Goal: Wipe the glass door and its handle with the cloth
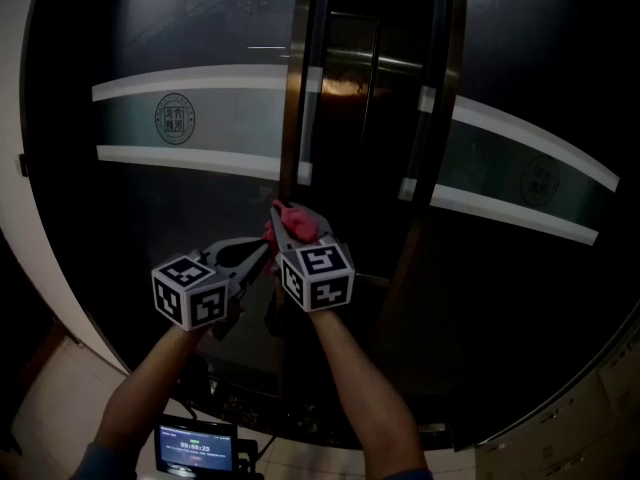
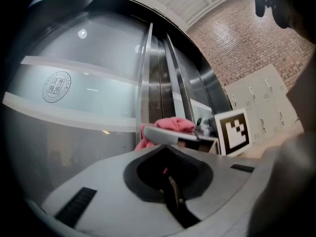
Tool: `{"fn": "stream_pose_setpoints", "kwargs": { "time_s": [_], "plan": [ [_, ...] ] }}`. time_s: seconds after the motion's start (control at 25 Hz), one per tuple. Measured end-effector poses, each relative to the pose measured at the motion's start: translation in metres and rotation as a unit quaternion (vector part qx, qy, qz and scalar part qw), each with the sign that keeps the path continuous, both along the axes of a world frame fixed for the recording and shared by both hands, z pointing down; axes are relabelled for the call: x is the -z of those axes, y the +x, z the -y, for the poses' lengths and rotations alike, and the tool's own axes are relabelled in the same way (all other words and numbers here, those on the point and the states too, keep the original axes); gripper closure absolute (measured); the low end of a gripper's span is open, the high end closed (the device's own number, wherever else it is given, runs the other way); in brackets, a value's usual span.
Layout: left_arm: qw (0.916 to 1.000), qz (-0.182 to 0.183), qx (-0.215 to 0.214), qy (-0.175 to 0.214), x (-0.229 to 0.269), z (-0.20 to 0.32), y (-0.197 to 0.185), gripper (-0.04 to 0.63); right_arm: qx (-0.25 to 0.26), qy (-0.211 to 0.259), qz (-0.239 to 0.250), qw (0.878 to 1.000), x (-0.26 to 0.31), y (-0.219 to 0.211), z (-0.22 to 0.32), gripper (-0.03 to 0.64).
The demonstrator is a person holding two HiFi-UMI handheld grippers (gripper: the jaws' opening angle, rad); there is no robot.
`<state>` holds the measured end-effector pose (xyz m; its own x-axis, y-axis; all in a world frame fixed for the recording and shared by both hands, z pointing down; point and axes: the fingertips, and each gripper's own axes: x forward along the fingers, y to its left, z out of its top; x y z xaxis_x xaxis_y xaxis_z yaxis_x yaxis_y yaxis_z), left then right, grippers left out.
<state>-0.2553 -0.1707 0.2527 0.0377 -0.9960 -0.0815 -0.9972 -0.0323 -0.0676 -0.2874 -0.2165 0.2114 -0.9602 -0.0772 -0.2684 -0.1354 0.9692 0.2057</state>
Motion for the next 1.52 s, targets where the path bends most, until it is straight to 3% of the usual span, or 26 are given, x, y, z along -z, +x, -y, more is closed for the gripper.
{"fn": "stream_pose_setpoints", "kwargs": {
  "time_s": [0.16,0.4,0.6,0.84,0.92,1.16,1.52],
  "plan": [
    [0.9999,0.000,0.005,-0.009,-0.012,0.000,0.000,0.581,-0.005,-0.028,-0.015,0.999,-0.040,-0.002,0.007,0.566],
    [0.9999,0.004,0.001,-0.013,-0.018,-0.002,0.004,0.581,0.007,-0.052,0.009,0.999,-0.025,0.013,0.001,0.566],
    [0.9984,0.056,-0.009,0.003,-0.031,-0.012,0.019,0.581,0.028,-0.018,0.037,0.999,-0.040,0.075,-0.035,0.566],
    [0.9933,0.087,-0.073,0.019,-0.084,-0.017,0.083,0.583,-0.007,0.001,0.027,1.000,-0.112,0.155,-0.062,0.562],
    [0.9932,0.081,-0.082,0.015,-0.109,-0.020,0.099,0.583,-0.025,-0.005,0.016,1.000,-0.131,0.174,-0.070,0.561],
    [0.9956,0.017,-0.092,0.000,-0.155,-0.027,0.142,0.583,-0.072,-0.025,-0.013,0.997,-0.177,0.207,-0.073,0.563],
    [0.9948,0.014,-0.100,-0.012,-0.164,-0.024,0.157,0.583,-0.082,-0.037,-0.017,0.996,-0.189,0.213,-0.070,0.563]
  ]
}}
